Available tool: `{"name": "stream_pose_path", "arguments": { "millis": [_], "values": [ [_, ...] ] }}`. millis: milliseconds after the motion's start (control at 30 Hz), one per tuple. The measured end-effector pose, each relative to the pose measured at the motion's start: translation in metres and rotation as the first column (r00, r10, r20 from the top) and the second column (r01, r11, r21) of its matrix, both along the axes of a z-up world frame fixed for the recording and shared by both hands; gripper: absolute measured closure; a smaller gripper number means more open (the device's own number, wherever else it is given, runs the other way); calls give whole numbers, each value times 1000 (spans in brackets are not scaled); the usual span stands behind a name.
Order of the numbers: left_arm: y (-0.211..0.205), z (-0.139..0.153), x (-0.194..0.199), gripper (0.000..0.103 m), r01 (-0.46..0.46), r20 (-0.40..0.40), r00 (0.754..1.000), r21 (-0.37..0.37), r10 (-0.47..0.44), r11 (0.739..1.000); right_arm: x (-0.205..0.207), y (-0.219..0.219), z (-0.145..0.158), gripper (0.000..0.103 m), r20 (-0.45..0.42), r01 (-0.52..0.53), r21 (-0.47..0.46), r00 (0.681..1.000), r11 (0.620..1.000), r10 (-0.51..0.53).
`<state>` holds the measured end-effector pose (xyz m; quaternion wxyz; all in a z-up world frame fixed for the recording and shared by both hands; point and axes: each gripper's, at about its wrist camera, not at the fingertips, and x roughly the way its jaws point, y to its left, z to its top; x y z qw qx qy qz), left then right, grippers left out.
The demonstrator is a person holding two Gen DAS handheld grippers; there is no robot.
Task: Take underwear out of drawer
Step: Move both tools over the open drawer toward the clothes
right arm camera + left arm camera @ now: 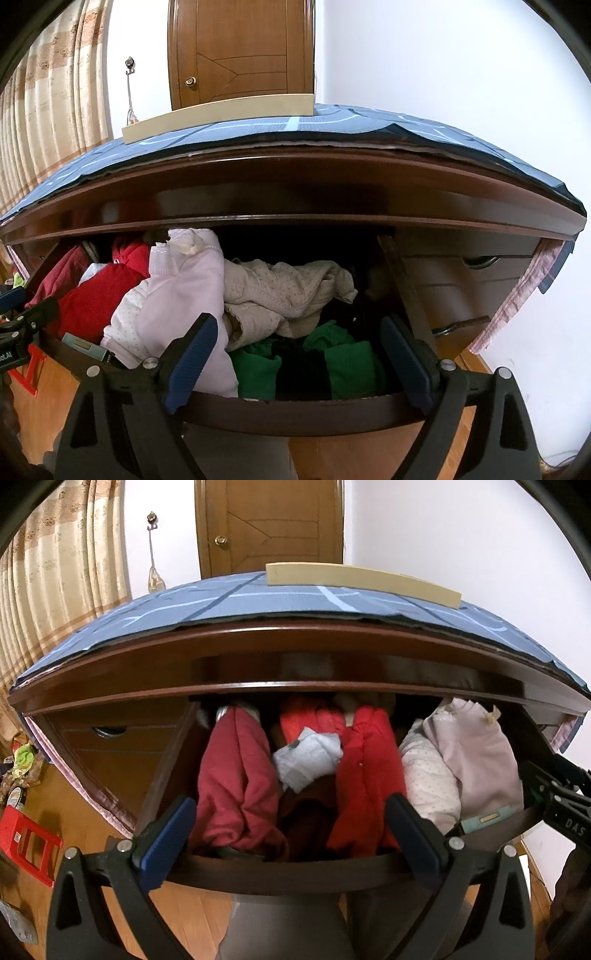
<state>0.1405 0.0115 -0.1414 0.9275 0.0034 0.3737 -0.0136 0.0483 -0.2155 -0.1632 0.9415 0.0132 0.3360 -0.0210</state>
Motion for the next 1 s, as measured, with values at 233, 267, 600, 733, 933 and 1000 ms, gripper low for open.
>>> {"name": "stream_pose_path", "arguments": {
  "millis": [233, 267, 600, 733, 933, 1000],
  "values": [
    [0, 0, -9, 0, 9, -13, 1000, -4, -9, 1000, -1, 0, 0, 11, 0, -1, 0, 1000, 1000, 1],
    [0, 0, -9, 0, 9, -15, 1000, -4, -10, 1000, -1, -1, 0, 11, -1, -3, 0, 1000, 1000, 3],
    [0, 1, -19, 0, 13, -32, 999, -6, -14, 1000, 3, -5, 0, 11, -16, -14, 1, 1000, 1000, 14],
    [2, 2, -24, 0, 25, -43, 999, -13, -26, 1000, 3, -7, -1, 10, -19, -19, 2, 1000, 1000, 19],
    [3, 2, -29, 0, 39, -61, 997, -19, -40, 999, 7, -8, 0, 9, -24, -26, 3, 999, 1000, 26],
    [3, 2, -30, 0, 41, -66, 997, -19, -42, 999, 8, -8, 0, 9, -28, -26, 3, 999, 1000, 26]
  ]
}}
